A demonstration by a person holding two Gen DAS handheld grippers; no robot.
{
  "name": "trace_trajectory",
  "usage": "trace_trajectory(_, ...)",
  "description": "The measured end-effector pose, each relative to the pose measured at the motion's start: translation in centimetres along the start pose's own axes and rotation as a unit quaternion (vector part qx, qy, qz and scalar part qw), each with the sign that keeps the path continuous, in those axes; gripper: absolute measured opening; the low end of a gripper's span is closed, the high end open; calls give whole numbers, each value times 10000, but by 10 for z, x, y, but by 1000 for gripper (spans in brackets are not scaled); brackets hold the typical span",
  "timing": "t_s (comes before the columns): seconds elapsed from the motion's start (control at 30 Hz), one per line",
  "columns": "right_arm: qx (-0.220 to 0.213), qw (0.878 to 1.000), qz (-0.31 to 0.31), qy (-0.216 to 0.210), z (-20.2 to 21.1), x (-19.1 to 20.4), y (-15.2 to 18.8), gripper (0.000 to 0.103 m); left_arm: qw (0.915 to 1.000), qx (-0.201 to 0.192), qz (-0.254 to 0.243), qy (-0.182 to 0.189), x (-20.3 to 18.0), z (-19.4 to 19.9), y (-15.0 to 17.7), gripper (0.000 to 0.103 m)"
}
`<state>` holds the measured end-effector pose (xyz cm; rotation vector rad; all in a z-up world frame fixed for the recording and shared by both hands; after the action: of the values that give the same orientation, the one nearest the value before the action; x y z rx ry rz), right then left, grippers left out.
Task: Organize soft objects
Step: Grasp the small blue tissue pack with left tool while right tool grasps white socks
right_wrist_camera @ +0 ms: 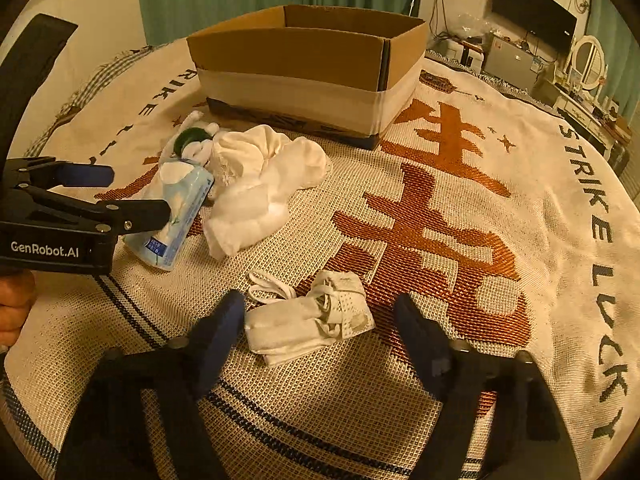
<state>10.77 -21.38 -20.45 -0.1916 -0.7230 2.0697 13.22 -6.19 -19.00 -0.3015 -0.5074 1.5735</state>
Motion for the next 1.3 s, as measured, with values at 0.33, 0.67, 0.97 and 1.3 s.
trace_trajectory(0.33, -146, 9997, -145, 128, 11, -4, 0, 57, 9984, 23, -519, 208, -25, -10, -7, 78)
trace_trajectory(0.67, -387, 9987, -191, 288, 43, 5, -9, 54, 9982, -16, -255, 551, -7, 10, -1, 54)
trace_trajectory(0.97, -1049, 9933, -63, 476, 122, 38, -39, 54, 9919, -1073, -162, 656, 15, 105, -13, 54)
trace_trajectory(1.3, -1852, 9800, 208, 704, 204, 64, -103, 54, 9725, -2222, -76, 696, 39, 190, -63, 54)
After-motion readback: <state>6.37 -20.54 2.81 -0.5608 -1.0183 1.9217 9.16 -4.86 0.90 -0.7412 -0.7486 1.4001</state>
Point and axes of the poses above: each gripper's, at about its wrist camera, not at the fingertips, and z roughly against the way its jaws point, x to its left, y to its underside, the point moved 5 cm from there along -z, roughly the way its jaws point, and after that the axes turned 6 degrees about -y, right-handed, at the moved point
